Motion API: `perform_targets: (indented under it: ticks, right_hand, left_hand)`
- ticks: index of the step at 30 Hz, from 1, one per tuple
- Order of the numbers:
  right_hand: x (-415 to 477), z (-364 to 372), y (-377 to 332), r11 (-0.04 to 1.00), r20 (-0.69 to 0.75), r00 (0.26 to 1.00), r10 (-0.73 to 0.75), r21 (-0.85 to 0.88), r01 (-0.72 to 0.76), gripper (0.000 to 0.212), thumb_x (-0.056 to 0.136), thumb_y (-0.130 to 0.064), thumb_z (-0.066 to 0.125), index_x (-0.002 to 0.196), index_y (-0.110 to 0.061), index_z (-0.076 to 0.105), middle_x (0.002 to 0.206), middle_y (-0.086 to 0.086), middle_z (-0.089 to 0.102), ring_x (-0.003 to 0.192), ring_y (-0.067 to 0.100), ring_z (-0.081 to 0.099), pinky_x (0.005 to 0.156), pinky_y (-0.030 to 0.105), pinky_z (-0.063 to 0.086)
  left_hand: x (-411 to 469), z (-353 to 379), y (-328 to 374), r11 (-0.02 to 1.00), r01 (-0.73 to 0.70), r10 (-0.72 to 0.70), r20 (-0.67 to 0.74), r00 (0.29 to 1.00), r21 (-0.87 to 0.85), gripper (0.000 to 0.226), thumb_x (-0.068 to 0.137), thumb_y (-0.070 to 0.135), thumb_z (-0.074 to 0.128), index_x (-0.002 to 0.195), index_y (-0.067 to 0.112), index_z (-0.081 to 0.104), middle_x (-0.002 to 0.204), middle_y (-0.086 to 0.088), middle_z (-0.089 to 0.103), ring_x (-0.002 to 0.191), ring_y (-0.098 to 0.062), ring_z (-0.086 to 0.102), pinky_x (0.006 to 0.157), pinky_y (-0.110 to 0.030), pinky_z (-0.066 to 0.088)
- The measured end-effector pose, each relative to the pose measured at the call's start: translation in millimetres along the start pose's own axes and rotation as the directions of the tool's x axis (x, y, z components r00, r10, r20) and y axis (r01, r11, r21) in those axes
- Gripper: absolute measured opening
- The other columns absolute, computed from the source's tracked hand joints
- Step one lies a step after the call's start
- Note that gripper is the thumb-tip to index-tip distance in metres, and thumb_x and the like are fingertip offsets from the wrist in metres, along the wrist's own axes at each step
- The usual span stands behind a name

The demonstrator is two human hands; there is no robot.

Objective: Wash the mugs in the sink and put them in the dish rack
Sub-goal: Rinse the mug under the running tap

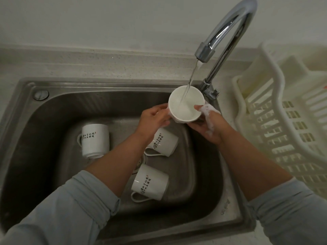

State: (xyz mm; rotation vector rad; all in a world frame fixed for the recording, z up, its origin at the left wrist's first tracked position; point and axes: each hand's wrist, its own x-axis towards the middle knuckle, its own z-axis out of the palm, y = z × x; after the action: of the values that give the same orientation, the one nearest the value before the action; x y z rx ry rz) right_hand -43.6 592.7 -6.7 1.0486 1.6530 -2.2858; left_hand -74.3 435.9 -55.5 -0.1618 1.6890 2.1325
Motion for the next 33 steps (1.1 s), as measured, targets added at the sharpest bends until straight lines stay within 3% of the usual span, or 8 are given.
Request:
perform_targets:
  ticks: [3,7,11,15,22,26,30,33]
  right_hand:
    - [4,1,1,0.993,0.028,1.000,-0.006,0.115,0.003,0.047,0.090,-0.002,0.051,0.132,-0.024,0.049,0.125,0.013,0.051,0.112,0.032,0.054,0.080,0.041,0.056]
    - [4,8,-1,0.981,0.050,0.997,-0.058,0.185,0.048,0.045,0.089,0.008,0.044,0.124,-0.020,0.050,0.107,0.009,0.055,0.097,0.027,0.056,0.075,0.039,0.055]
    - [11,19,2,0.964,0.125,0.988,-0.095,0.258,0.060,0.049,0.084,0.013,0.038,0.121,-0.017,0.052,0.113,0.014,0.056,0.107,0.034,0.054,0.086,0.051,0.051]
    - [20,32,7,0.941,0.214,0.973,-0.086,0.338,0.009,0.059,0.080,0.015,0.032,0.132,-0.010,0.047,0.131,0.025,0.050,0.118,0.043,0.051,0.094,0.059,0.044]
    - [21,56,15,0.925,0.315,0.949,-0.003,0.361,-0.118,0.057,0.081,0.002,0.043,0.137,-0.006,0.040,0.133,0.027,0.049,0.115,0.043,0.054,0.085,0.052,0.053]
    - [15,61,22,0.918,0.370,0.928,0.034,0.356,-0.175,0.047,0.090,0.003,0.034,0.137,-0.004,0.037,0.130,0.028,0.049,0.101,0.041,0.059,0.074,0.050,0.057]
    - [11,63,31,0.921,0.345,0.930,0.128,0.308,-0.241,0.048,0.091,-0.001,0.043,0.138,-0.003,0.033,0.128,0.028,0.050,0.108,0.042,0.057,0.087,0.053,0.052]
    - [7,59,36,0.940,0.326,0.928,0.181,0.221,-0.261,0.045,0.093,-0.006,0.042,0.137,-0.003,0.032,0.127,0.027,0.049,0.104,0.043,0.057,0.073,0.047,0.058]
  left_hand:
    - [0,-1,2,0.985,-0.145,0.149,-0.029,0.988,0.094,0.015,0.086,0.010,0.064,0.077,-0.002,0.065,0.123,-0.002,0.061,0.106,-0.022,0.063,0.073,-0.029,0.056]
    - [-4,-5,9,0.878,-0.336,0.374,-0.049,0.926,0.340,0.025,0.082,0.009,0.068,0.059,0.017,0.063,0.122,0.002,0.058,0.109,-0.010,0.058,0.087,-0.026,0.051]
    - [-4,-11,14,0.733,-0.428,0.533,-0.054,0.844,0.529,0.016,0.080,0.010,0.071,0.067,0.001,0.070,0.118,0.010,0.054,0.099,0.012,0.053,0.083,-0.002,0.038]
    - [-8,-20,23,0.634,-0.481,0.624,-0.033,0.781,0.606,0.029,0.075,0.025,0.069,0.062,-0.001,0.068,0.117,0.014,0.053,0.095,0.024,0.049,0.078,0.001,0.035]
    - [-22,-34,45,0.545,-0.390,0.601,-0.022,0.799,0.742,0.050,0.069,0.049,0.051,0.059,0.002,0.065,0.130,0.005,0.057,0.101,0.000,0.054,0.076,0.003,0.033]
    - [-28,-41,57,0.423,-0.298,0.557,0.014,0.831,0.855,0.040,0.073,0.045,0.053,0.056,0.010,0.058,0.134,0.010,0.055,0.096,0.002,0.052,0.073,-0.014,0.035]
    - [-33,-42,73,0.330,-0.228,0.449,0.060,0.891,0.916,0.037,0.080,0.040,0.056,0.074,0.006,0.070,0.132,0.005,0.057,0.106,-0.014,0.057,0.078,-0.020,0.034]
    - [-36,-40,80,0.288,-0.151,0.321,0.053,0.945,0.946,0.029,0.088,0.035,0.056,0.088,0.010,0.069,0.122,-0.001,0.063,0.098,-0.019,0.059,0.073,-0.023,0.036]
